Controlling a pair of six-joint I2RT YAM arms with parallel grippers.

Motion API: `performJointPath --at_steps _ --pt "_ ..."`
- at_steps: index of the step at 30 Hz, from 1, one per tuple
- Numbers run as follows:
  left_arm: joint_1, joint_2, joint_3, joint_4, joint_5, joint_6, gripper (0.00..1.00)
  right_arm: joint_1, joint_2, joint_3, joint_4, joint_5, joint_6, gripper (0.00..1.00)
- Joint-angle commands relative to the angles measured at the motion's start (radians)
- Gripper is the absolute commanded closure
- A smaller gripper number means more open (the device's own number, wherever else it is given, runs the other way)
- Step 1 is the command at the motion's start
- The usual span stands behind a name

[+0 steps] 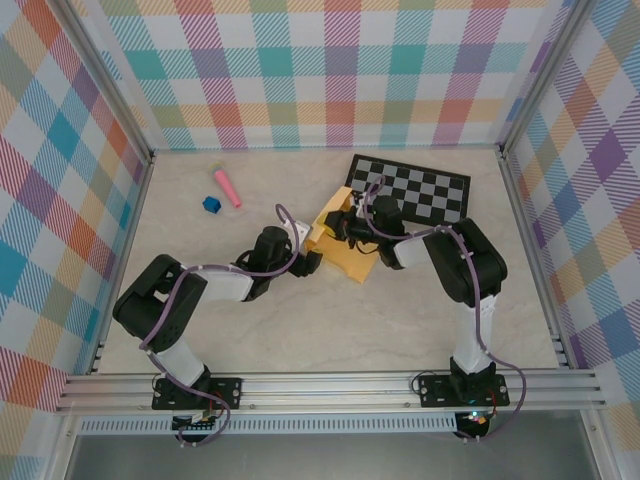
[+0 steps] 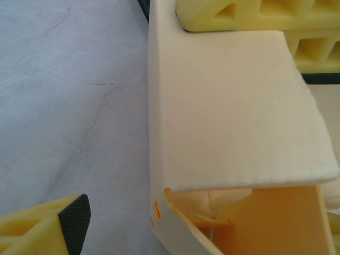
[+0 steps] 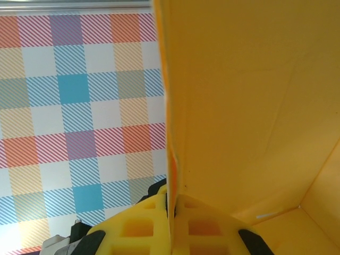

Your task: Fold the paper box

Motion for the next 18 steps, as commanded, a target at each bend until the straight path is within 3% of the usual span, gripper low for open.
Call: performJointPath --at_steps 1,7,18 --pt "0.002 0.02 0.016 0.072 -0.062 -0.078 0.21 0.031 -0.024 -0.027 -0.062 0.022 0.0 1.0" --pt "-0.007 0.029 -0.039 0.181 -0.094 -0.232 0.22 0.035 -0.042 -0.081 -0.021 0.168 0.092 1.0" --pt "-0.027 0.003 -0.109 0.189 -0.067 -0.26 0.29 0.053 -0.049 -0.049 -0.055 0.247 0.119 1.0"
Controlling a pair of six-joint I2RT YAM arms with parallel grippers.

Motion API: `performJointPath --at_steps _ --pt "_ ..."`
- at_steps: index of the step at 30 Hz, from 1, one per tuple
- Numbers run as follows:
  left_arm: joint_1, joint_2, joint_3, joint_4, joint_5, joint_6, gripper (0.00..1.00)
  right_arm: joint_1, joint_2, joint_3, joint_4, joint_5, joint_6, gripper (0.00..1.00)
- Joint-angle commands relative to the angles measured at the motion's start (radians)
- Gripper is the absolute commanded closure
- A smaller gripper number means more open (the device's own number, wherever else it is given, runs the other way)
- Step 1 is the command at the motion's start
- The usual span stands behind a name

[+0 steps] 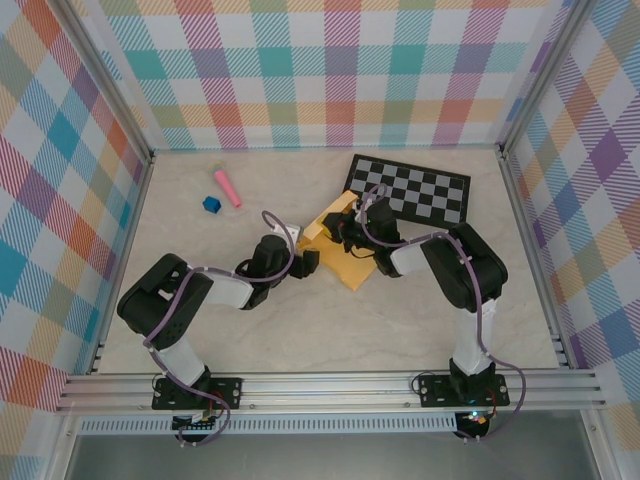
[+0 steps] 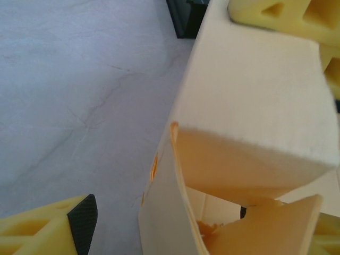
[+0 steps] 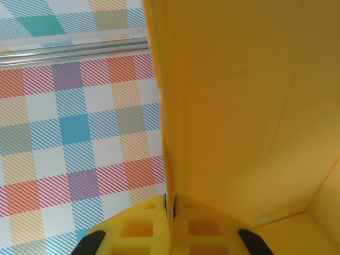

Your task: Fold the paper box

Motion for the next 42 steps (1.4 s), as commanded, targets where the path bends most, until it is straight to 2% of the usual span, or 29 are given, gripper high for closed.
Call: performJointPath --at_steps 1,7,12,15,18,22,26,33,39,42 --pt "-0.006 -0.025 -0.029 0.034 -0.019 -0.036 0.3 0.005 -0.015 0.012 -0.089 0.029 0.012 1.0" --pt "-0.016 -0.067 -0.064 0.029 0.024 -0.046 0.33 0.004 -0.02 0.024 -0.114 0.02 -0.001 1.0" --pt "-0.016 -0.071 -0.074 0.05 0.071 -0.048 0.43 0.003 -0.02 0.024 -0.126 0.013 -0.01 1.0" --pt "-0.024 -0.082 -0.084 0.055 0.108 -0.057 0.45 0.003 -0.021 0.027 -0.131 0.013 -0.015 1.0" --pt "-0.026 -0.097 -0.1 0.07 0.153 -0.044 0.44 0.003 -0.018 0.036 -0.139 0.01 -0.023 1.0" --pt "-0.026 -0.157 -0.136 0.07 0.177 -0.013 0.31 0.003 -0.012 0.046 -0.142 0.004 -0.029 1.0" --pt "-0.025 -0.18 -0.145 0.056 0.198 0.047 0.29 0.003 -0.003 0.055 -0.128 -0.01 -0.038 1.0" --pt "-0.008 -0.227 -0.224 0.089 0.097 0.082 0.22 0.003 -0.002 0.049 -0.126 -0.029 -0.049 1.0" --pt "0.004 -0.199 -0.192 0.07 0.106 0.104 0.23 0.002 0.017 0.054 -0.108 -0.04 -0.042 1.0" --pt "0.008 -0.186 -0.182 0.089 0.082 0.124 0.27 0.003 0.018 0.051 -0.102 -0.04 -0.038 1.0"
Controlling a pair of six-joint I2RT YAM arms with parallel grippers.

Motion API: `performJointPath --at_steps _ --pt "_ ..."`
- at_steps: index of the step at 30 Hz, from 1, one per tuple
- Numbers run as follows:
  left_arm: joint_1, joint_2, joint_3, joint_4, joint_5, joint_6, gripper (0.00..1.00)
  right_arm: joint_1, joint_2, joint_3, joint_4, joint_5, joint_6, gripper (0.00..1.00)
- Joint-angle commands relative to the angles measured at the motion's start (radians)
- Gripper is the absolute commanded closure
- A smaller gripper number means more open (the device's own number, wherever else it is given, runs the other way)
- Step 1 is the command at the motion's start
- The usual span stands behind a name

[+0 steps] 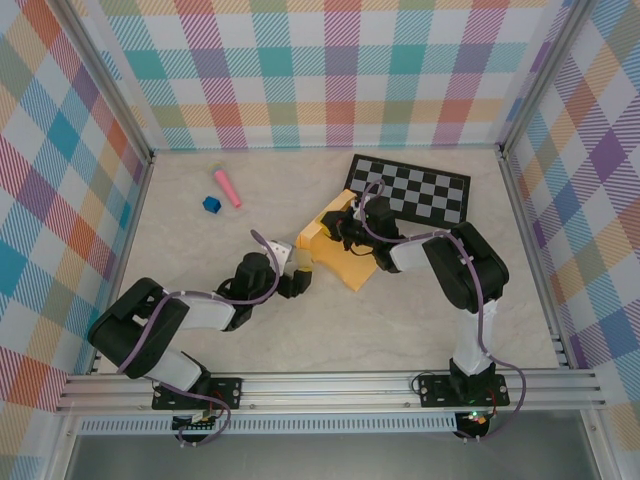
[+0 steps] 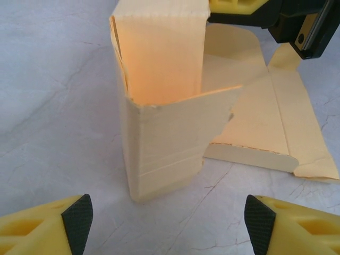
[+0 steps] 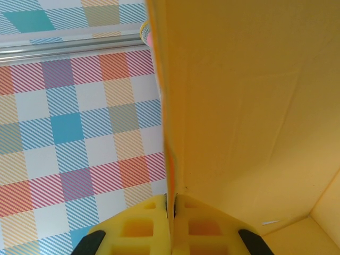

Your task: Fold the paper box

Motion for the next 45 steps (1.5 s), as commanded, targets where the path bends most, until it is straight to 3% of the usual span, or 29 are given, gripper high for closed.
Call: performJointPath --at_steps 1,3,12,18,26,30,33,41,45 --pt "0.014 0.027 0.034 0.046 -0.022 0.046 0.34 0.002 0.025 0.009 -0.013 -0.016 -0.011 1.0" --pt "0.035 0.052 0.055 0.054 0.04 0.061 0.42 0.003 0.024 0.007 -0.012 -0.016 -0.012 1.0" --pt "0.051 0.149 0.136 0.074 0.197 0.059 0.46 0.004 0.021 0.006 -0.018 -0.015 -0.008 1.0" --pt "0.051 0.156 0.133 0.078 0.181 0.056 0.51 0.008 0.021 0.002 -0.016 -0.011 -0.009 1.0" --pt "0.05 0.134 0.128 0.03 0.007 0.049 0.51 0.013 0.021 -0.008 -0.008 -0.013 -0.007 1.0" --pt "0.049 0.16 0.194 -0.077 0.059 0.067 0.49 0.017 0.024 -0.01 -0.001 -0.015 -0.006 1.0" --pt "0.042 0.182 0.2 -0.024 0.083 0.059 0.49 0.022 0.026 -0.007 0.0 -0.019 -0.005 1.0" --pt "0.035 0.192 0.234 -0.04 0.066 0.045 0.53 0.031 0.019 -0.005 -0.01 -0.013 -0.006 1.0" --pt "-0.001 0.195 0.211 0.002 -0.004 0.016 0.56 0.04 0.016 -0.015 -0.007 0.007 -0.003 1.0"
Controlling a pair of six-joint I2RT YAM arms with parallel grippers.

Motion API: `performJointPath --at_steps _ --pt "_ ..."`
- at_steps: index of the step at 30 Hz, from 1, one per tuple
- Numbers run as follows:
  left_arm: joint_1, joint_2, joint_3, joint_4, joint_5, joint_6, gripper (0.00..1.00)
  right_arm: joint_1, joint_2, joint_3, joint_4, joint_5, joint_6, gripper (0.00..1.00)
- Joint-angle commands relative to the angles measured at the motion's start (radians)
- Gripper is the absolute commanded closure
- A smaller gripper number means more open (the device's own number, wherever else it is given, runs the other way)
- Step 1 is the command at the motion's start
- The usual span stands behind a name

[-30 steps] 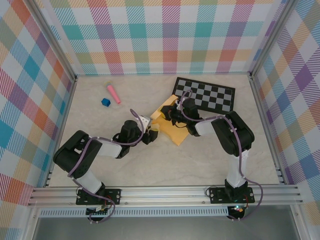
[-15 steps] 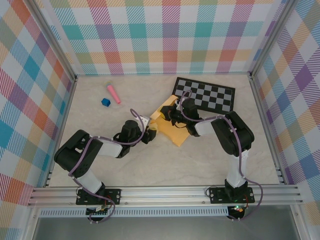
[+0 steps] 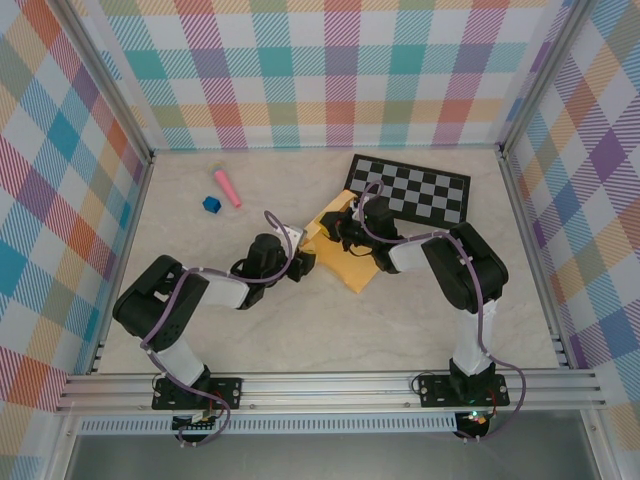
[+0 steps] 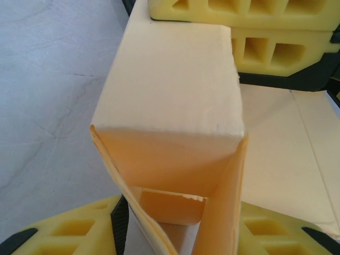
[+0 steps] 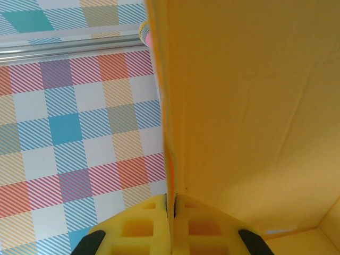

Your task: Fold the paper box

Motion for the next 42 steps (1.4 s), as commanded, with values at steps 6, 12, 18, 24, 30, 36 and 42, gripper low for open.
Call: performJointPath --at_steps 6,12,18,24,30,36,42 --pt "-0.075 0.048 0.001 0.132 -0.107 -0.065 0.56 0.048 -0.01 -0.051 0.01 0.053 -0.002 1.0" --pt "-0.123 0.083 -0.007 0.193 -0.263 -0.095 0.57 0.053 -0.03 -0.149 0.125 0.125 0.014 1.0" --pt "-0.135 0.13 0.04 0.206 -0.346 -0.13 0.57 0.056 -0.056 -0.2 0.195 0.154 0.001 1.0" --pt "-0.137 0.14 0.08 0.201 -0.363 -0.205 0.57 0.064 -0.087 -0.2 0.181 0.179 -0.016 1.0" --pt "-0.137 0.14 0.111 0.198 -0.394 -0.23 0.57 0.077 -0.098 -0.206 0.172 0.231 0.023 1.0" --pt "-0.136 0.157 0.14 0.21 -0.428 -0.214 0.65 0.095 -0.072 -0.235 0.199 0.283 0.064 1.0" --pt "-0.136 0.195 0.175 0.212 -0.474 -0.228 0.67 0.095 -0.048 -0.254 0.246 0.271 0.03 0.97"
